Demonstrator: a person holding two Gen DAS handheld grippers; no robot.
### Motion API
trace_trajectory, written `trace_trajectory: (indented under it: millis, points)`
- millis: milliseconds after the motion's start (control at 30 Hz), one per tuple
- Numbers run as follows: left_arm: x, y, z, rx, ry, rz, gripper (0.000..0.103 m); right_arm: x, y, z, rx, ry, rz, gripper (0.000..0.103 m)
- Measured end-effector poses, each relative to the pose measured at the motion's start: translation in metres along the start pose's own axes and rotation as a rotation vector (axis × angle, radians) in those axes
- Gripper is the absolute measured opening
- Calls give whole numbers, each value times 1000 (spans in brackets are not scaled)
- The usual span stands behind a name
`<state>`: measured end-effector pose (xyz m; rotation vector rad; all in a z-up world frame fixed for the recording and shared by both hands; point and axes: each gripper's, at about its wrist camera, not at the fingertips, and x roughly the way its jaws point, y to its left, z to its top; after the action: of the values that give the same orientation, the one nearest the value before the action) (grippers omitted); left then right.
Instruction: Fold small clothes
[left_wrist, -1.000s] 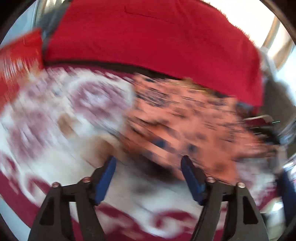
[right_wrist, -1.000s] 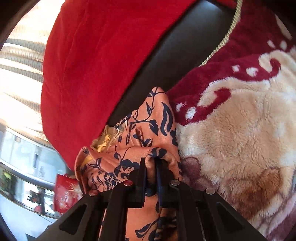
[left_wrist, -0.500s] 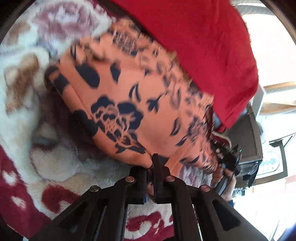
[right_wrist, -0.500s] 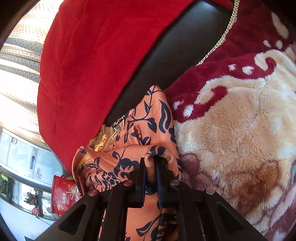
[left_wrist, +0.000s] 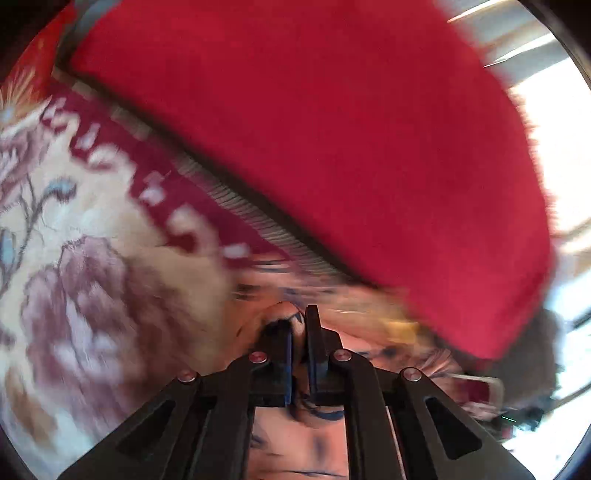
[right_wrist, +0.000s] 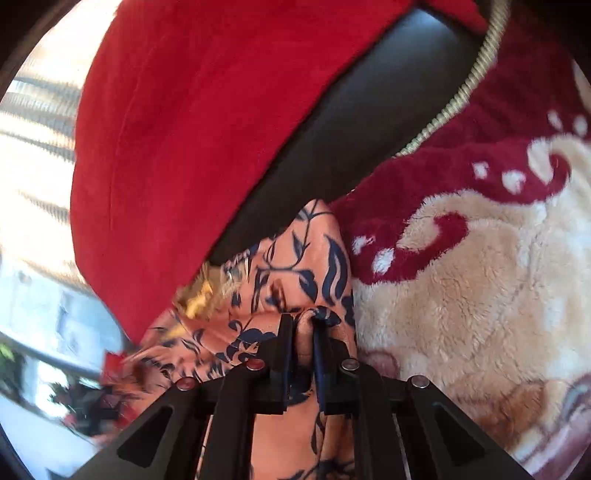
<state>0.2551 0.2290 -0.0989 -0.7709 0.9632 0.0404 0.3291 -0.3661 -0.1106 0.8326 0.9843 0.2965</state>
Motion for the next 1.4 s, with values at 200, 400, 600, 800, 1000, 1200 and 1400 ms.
trace_trajectory:
  millis: [200,400,600,800,1000,1200,1400]
  points:
    - [-15,9,-25,93,-68,75,72,-10,6,-5,-49,-11,49,69]
    - [-69,23,-47,146,-195,65,82,-41,13,-24,-91,-92,37,90]
    - [-23,21,-86,309,8,68,82,-24,17,-64,-214,53,-41,90]
    - [5,-8,-85,341,49,125,24,12,49,-76,-344,162,-120,46]
    - [-7,-33,-68,313,66,191,18,16,78,-77,-339,178,-183,21]
    - [-126,-71,-83,376,-104,52,18,-65,134,-99,-437,99,-107,19]
    - [-143,-18,-170,445,17,60,28,-109,81,-170,-419,140,-159,67]
